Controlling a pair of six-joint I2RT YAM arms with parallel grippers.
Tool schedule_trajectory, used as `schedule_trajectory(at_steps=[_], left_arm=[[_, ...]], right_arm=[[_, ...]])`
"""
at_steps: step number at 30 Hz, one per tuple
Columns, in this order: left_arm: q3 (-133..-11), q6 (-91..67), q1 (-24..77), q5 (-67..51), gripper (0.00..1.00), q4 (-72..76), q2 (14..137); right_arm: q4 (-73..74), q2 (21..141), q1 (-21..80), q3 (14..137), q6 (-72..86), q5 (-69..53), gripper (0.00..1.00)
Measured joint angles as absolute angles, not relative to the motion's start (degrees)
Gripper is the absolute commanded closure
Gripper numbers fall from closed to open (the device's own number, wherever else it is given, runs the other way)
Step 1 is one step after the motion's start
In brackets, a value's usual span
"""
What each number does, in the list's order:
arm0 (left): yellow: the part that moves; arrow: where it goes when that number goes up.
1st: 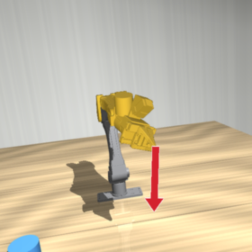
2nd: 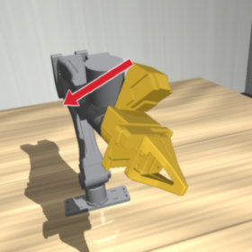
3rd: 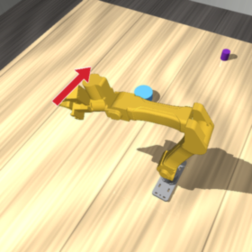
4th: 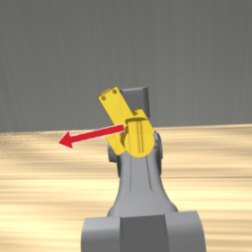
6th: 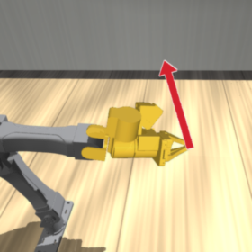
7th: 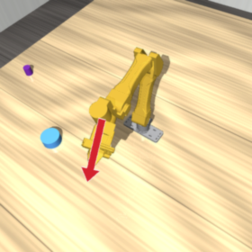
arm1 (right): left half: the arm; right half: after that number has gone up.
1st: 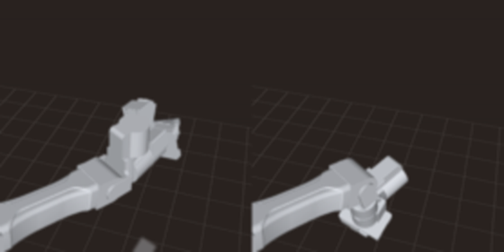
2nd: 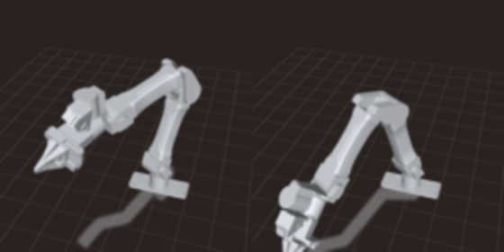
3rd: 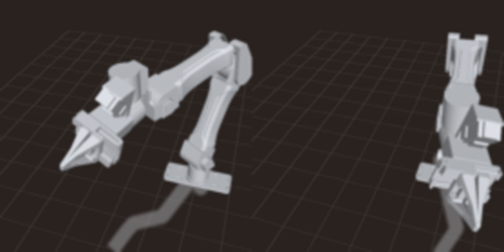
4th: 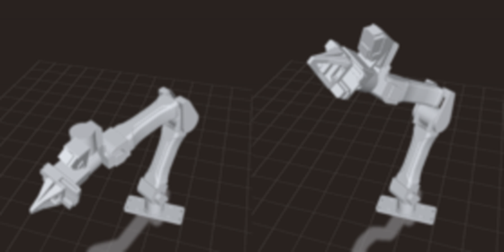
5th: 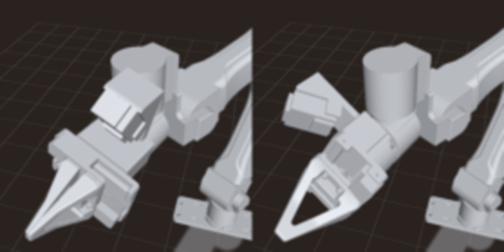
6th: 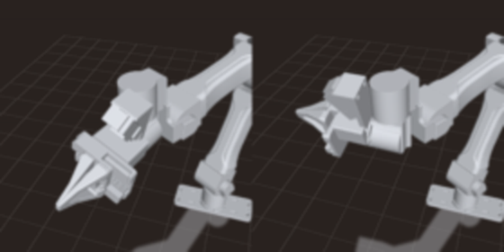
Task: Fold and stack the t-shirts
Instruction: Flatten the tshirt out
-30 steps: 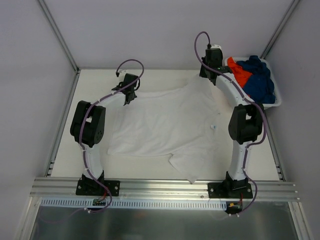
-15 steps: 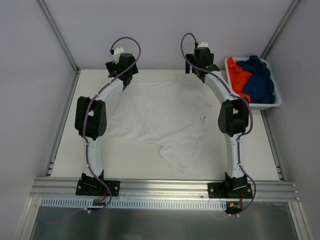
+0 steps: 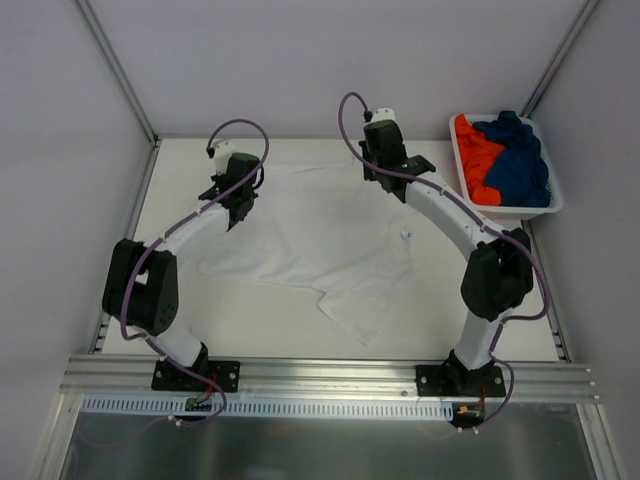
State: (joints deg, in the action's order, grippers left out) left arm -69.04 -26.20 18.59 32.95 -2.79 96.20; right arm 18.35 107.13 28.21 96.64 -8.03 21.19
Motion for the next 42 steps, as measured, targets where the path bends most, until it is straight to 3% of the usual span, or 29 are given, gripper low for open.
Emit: schedule_trajectory(at_steps=[5,16,42], left_arm=[[-58.24,-31.94,21.74,32.82,1.0,-8.69,86.91],[-54.39,-35.51,25.34,29.39,1.0,-16.93,86.0],[-47.59,-41.69,30.26,27.38,1.0,-21.08,90.67]], right_arm=[[20.18,97.27,34.17,84.66,-2.68,20.64,0.99],[24.8,92.53,42.81,64.18,11.88,20.27,1.0],[37.01,98.08,60.77,57.14,35.4,30.15,1.0]])
